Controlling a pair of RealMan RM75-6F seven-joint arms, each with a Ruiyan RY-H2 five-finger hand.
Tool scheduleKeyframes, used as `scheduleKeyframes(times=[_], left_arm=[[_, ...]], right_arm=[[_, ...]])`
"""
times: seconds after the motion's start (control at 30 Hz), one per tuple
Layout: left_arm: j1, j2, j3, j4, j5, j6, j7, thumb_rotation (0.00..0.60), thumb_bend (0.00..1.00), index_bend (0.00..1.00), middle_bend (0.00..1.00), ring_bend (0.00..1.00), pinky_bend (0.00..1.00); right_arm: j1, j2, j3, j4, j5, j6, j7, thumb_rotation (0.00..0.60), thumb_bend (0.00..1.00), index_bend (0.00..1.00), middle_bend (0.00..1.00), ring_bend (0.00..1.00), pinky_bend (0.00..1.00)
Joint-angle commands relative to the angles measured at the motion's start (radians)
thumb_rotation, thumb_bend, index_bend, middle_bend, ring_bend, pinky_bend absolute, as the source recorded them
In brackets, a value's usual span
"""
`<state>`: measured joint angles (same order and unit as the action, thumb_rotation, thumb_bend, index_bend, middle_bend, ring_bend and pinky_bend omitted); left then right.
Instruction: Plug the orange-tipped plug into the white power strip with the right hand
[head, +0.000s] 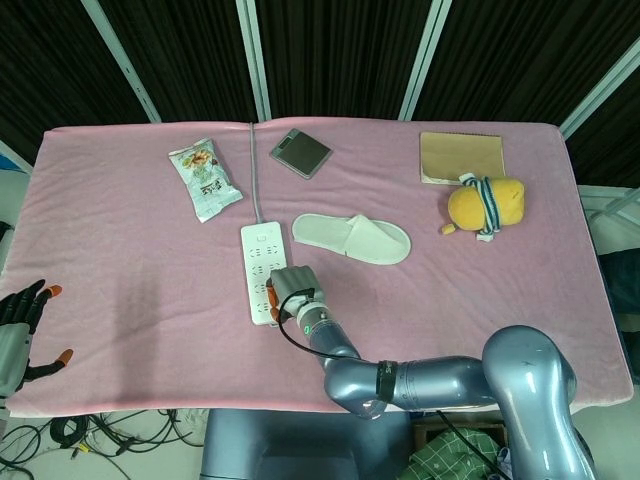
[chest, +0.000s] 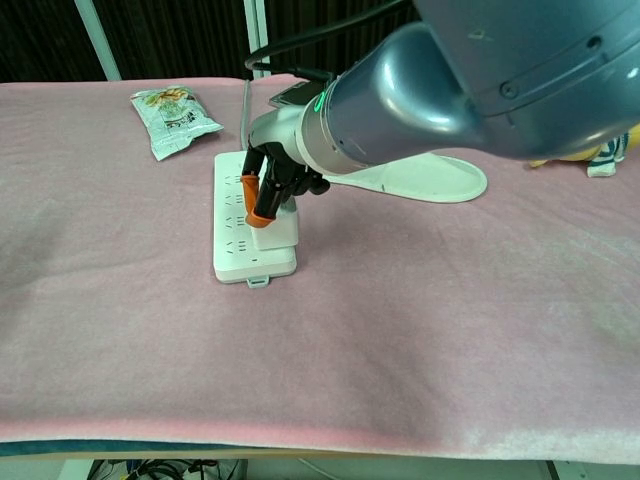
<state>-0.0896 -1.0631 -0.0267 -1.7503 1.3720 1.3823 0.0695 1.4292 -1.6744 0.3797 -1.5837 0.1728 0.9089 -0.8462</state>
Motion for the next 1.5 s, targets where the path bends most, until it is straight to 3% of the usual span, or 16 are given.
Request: scheduleKeyframes(times=[0.03, 1.0, 1.5], left_arm=[[0.0, 0.0, 0.0, 0.0, -0.001, -0.001, -0.001, 0.6, 0.22, 0.1, 0.0, 0.0, 0.0], [0.0, 0.002, 0.0, -0.001, 0.0, -0.001, -0.003, 0.6, 0.22, 0.1, 0.01, 0.0, 0.0], [-0.001, 0.002, 0.0, 0.001, 0.0, -0.002, -0.002, 0.6, 0.22, 0.1, 0.0, 0.0, 0.0]], right_arm=[[0.007, -0.006, -0.003, 0.005, -0.001, 0.001, -0.002, 0.6, 0.89, 1.0, 0.99, 0.98, 0.9], [0.033, -0.039, -0.027, 0.058, 0.043, -0.006, -0.024, 0.6, 0.88, 1.0, 0.99, 0.98, 0.9], [0.02, -0.017, 0.003, 0.04, -0.002, 0.005, 0.021, 0.6, 0.88, 1.0, 0.99, 0.98, 0.9]])
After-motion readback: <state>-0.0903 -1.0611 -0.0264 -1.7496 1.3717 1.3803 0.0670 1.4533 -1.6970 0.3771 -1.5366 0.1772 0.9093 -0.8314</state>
